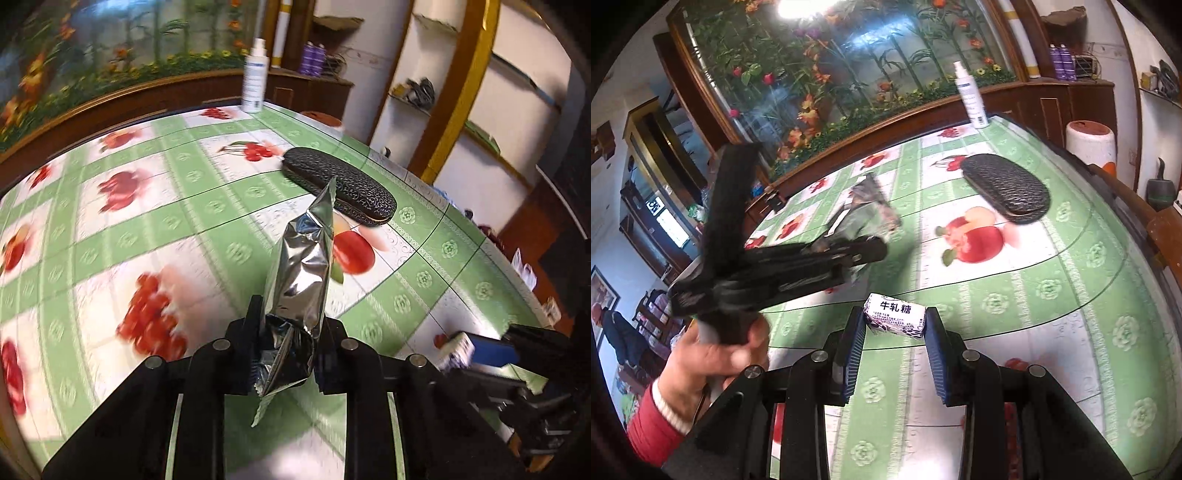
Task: Organize snacks
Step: 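Carry the silver foil pack and white candy pack over the tray with both tools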
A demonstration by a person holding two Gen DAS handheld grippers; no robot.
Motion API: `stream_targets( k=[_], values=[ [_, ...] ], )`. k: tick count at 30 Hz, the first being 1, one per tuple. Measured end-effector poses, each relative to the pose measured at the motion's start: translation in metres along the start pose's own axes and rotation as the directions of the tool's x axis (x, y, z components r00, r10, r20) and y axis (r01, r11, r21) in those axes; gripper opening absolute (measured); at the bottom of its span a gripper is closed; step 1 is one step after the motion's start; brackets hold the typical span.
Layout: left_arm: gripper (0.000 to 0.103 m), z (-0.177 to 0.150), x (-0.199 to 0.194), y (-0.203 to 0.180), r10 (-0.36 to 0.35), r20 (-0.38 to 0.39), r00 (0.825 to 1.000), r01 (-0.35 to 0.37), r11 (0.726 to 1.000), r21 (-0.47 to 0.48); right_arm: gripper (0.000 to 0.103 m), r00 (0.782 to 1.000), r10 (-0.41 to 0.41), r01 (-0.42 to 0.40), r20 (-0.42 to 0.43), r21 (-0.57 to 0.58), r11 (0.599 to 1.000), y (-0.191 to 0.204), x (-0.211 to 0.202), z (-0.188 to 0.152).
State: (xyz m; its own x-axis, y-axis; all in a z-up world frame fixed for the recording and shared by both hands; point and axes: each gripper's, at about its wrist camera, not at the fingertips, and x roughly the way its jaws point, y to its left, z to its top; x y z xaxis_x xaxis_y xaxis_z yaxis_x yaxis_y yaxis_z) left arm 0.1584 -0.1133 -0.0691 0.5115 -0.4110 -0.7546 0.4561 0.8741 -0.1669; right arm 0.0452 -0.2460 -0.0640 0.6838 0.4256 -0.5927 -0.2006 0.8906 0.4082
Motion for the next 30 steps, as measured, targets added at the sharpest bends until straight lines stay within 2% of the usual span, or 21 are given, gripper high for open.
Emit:
stream_targets(
  k=[5,10,13,17,21,30],
  values=[
    [0.02,-0.03,-0.043,0.023,0.038,0.059,0.998,-0.031,0.993,-0.11,0.034,0.999,0.031,-0.032,-0.011,-0.032,0.999,0.024,0.005,-0.004],
    [0.02,-0.06,-0.084,0.045,0.174,0.079,0.982,-0.153,0.963,-0.221,0.034,0.997,0.069,-0.072,-0.037,-0.071,0.995,0.05,0.015,-0.01],
    [0.02,-0.072,-0.103,0.055,0.27,0.092,0.959,-0.239,0.937,-0.256,0.033,0.994,0.091,-0.097,-0.057,-0.1,0.99,0.067,0.022,-0.014],
    [0.02,-0.088,-0.127,0.064,0.36,0.108,0.927,-0.319,0.905,-0.281,0.033,0.99,0.116,-0.126,-0.08,-0.137,0.983,0.09,0.029,-0.019],
    [0.02,-0.101,-0.142,0.073,0.423,0.113,0.899,-0.372,0.874,-0.311,0.033,0.986,0.135,-0.151,-0.098,-0.17,0.974,0.109,0.036,-0.023],
    [0.02,-0.13,-0.168,0.1,0.514,0.1,0.852,-0.443,0.809,-0.385,0.033,0.972,0.189,-0.219,-0.141,-0.24,0.946,0.157,0.05,-0.025]
  ],
)
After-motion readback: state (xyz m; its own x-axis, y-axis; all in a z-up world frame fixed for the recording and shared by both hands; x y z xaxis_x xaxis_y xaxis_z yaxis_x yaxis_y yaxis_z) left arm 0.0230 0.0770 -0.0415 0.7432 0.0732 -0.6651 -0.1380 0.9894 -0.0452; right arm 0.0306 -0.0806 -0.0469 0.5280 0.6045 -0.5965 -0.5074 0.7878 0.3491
